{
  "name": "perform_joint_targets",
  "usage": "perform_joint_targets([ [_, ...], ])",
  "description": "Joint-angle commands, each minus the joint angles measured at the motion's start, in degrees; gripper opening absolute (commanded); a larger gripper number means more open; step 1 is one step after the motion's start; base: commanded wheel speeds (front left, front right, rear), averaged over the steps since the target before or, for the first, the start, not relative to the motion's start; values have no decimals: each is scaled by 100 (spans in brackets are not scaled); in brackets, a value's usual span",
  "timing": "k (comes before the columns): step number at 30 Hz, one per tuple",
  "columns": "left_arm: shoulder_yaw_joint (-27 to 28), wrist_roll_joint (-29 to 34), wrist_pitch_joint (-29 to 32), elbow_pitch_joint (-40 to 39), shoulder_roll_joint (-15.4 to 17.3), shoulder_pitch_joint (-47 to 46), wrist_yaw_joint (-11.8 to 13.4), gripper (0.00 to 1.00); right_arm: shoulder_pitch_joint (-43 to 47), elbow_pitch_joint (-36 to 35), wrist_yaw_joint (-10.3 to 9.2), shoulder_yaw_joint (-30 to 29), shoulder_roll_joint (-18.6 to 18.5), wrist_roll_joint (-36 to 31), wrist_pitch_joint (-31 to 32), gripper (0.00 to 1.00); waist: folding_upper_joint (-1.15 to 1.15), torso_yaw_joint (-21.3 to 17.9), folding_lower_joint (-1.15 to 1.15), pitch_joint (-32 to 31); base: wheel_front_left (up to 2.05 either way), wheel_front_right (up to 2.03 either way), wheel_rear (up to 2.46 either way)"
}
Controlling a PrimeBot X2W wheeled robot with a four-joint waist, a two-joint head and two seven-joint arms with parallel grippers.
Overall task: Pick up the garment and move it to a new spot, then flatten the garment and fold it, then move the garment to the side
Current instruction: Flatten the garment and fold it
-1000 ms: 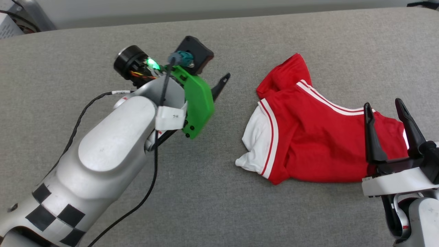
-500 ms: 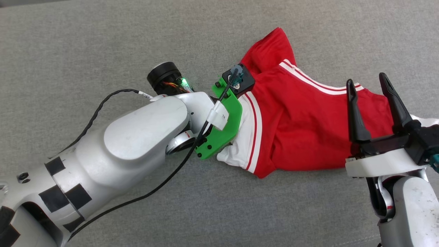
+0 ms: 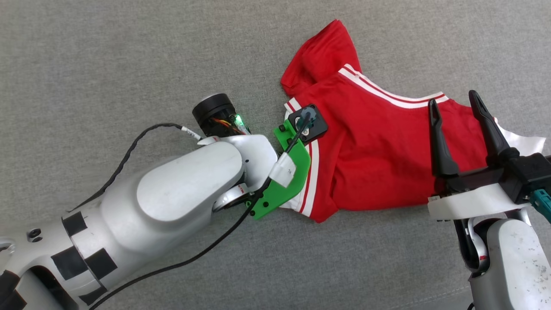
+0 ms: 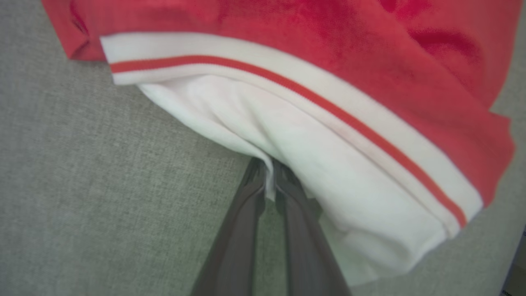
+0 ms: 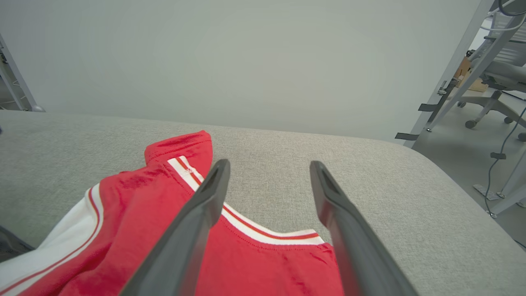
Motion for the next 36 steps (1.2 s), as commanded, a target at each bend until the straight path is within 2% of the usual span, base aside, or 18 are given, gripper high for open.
perform_joint_targets([
  [1, -103, -88, -156, 93, 72, 165, -16, 0, 5, 24, -4, -1, 0, -65, -26, 100, 0, 205, 0, -276, 0, 0, 0],
  [4, -102, -392, -552, 92, 198, 35, -16, 0, 121, 44, -4, -22, -29, -83, -26, 100, 0, 351, 0, -503, 0, 0, 0],
  [9, -36, -713, -947, -99, 746, -145, -16, 0, 346, 82, -4, -132, -88, -100, -26, 100, 0, 629, 0, -803, 0, 0, 0],
  [15, 91, -964, -853, -266, 1556, -74, 36, 0, 475, 72, -4, -176, -129, -138, -26, 100, 0, 825, 0, -914, 0, 0, 0],
  [21, 191, -995, -827, -35, 2151, 41, 303, 0, 370, 32, -4, -165, -164, -160, -26, 100, 0, 774, 0, -758, 0, 0, 0],
  [26, 199, -955, -972, 474, 2181, 168, 427, 0, 336, 87, -4, -191, -181, -192, -26, 100, 0, 651, 0, -571, 0, 0, 0],
  [32, 210, -907, -1331, 1353, 1859, 320, 499, 0, 310, 138, -4, -185, -193, -231, -26, 100, 0, 522, 0, -404, 0, 0, 0],
  [36, 245, -895, -1724, 1887, 1624, 415, 441, 0, 325, 161, -4, -219, -229, -248, -26, 100, 0, 511, 0, -439, 0, 0, 0],
])
